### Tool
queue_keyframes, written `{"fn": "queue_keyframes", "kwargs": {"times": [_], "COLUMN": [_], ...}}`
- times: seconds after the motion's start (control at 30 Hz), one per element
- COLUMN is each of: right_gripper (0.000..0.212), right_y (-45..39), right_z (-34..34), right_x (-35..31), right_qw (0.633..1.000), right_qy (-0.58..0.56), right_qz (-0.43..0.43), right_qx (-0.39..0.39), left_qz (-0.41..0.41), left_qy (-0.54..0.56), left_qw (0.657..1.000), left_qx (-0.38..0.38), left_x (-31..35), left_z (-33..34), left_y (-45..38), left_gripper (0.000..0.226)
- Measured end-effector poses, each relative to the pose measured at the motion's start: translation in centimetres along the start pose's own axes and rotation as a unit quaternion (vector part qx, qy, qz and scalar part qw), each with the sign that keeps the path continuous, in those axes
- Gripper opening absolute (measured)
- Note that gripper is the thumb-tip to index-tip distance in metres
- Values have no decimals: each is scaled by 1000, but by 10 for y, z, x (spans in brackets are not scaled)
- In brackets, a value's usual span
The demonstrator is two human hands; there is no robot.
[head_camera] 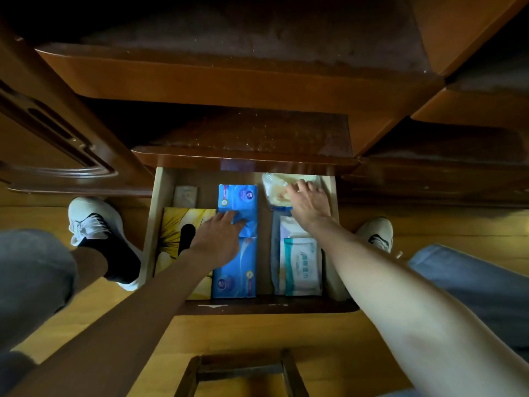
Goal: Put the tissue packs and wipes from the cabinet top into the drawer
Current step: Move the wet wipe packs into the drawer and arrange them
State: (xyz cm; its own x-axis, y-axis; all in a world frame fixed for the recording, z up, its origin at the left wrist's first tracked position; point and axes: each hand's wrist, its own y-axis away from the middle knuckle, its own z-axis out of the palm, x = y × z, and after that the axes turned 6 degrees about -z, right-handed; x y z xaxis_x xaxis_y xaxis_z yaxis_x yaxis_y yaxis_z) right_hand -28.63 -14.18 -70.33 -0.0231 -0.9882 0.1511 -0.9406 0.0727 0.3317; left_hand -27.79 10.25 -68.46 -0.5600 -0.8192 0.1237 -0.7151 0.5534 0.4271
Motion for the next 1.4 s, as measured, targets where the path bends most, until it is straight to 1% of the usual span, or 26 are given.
{"fn": "queue_keyframes", "kwargs": {"times": [0.13,0.27,0.37,0.5,0.53,0.67,0.73,0.8,0.93,1.0,1.07,1.2,1.23,1.33,1.4], "right_gripper": [70,79,72,76,72,41,37,41,64,71,74,68,66,66,68], "right_y": [-8,-19,-27,-24,-20,-6,-5,-6,-5,-11,-18,-23,-21,-13,-8], "right_z": [3,-3,-7,-1,2,14,13,8,1,4,10,33,39,41,30], "right_x": [1,1,1,3,4,10,11,9,4,3,4,2,1,-2,-3], "right_qw": [1000,999,998,999,1000,999,999,999,994,990,991,991,990,990,988], "right_qy": [10,17,28,12,11,21,30,28,-36,-61,-87,-125,-124,-119,-128], "right_qz": [12,45,48,27,13,-36,-38,-22,11,21,25,-13,-18,-21,-15], "right_qx": [22,2,-22,-25,-25,-23,-22,-1,105,124,95,-50,-68,-79,-83], "left_qz": [-10,-8,-16,-10,-8,-12,-11,-5,4,6,6,2,1,4,7], "left_qy": [2,-7,8,7,4,-5,-7,-16,-17,-15,-13,-11,-12,-20,-20], "left_qw": [1000,1000,1000,1000,1000,999,999,999,999,999,999,998,999,999,1000], "left_qx": [-2,13,14,19,21,31,37,44,49,51,51,54,48,27,2], "left_x": [1,3,6,4,4,4,4,4,3,3,4,5,5,4,3], "left_z": [-3,-1,-2,-4,-3,1,2,3,4,3,3,5,5,4,1], "left_y": [1,4,4,3,3,4,5,7,9,10,10,7,7,7,8], "left_gripper": [58,59,60,59,59,59,60,60,61,61,61,61,63,70,74]}}
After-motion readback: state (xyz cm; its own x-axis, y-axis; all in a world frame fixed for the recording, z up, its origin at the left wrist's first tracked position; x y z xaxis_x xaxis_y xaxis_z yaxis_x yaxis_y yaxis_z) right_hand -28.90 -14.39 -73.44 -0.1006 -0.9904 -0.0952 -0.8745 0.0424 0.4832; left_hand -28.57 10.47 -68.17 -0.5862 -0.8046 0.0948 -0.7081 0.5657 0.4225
